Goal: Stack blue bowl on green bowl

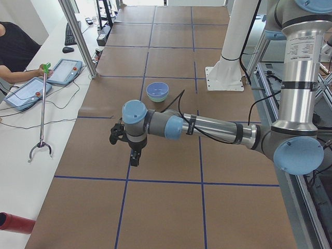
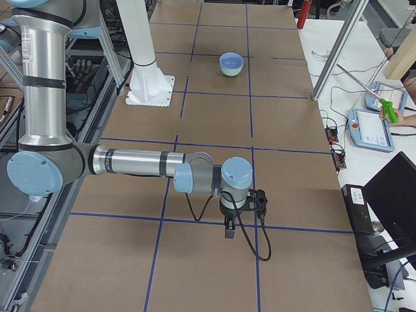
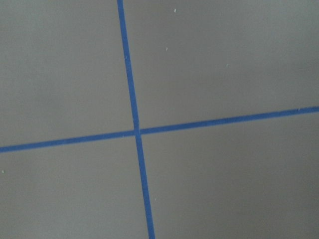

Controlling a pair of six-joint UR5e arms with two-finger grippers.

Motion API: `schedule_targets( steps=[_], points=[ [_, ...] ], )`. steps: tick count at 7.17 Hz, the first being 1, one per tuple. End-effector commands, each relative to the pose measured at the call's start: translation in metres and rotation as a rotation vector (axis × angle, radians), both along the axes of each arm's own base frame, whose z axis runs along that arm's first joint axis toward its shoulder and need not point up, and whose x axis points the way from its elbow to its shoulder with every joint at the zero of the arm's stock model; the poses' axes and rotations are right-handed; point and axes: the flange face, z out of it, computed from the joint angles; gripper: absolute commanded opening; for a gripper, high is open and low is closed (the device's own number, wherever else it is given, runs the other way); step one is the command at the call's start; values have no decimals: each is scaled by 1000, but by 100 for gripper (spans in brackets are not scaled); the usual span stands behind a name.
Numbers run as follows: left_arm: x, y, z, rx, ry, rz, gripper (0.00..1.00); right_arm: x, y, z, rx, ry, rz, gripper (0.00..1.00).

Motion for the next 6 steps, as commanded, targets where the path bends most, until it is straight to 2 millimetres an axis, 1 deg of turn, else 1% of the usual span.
schedule_targets(
  steps=[1, 2, 3, 4, 6],
  points=[
    [-20, 25, 31, -10, 30, 11, 100, 0, 0, 0, 1, 1, 0, 100],
    [-28, 25, 33, -15, 24, -10, 100, 0, 0, 0, 1, 1, 0, 100],
    [-35, 26, 36, -16, -25, -21, 100, 0, 0, 0, 0, 1, 0, 100],
    [-39, 26, 39, -18, -60, -26, 100, 0, 0, 0, 1, 1, 0, 100],
    [-39, 28, 47, -41, -60, -27, 100, 0, 0, 0, 1, -1, 0, 100]
  ],
)
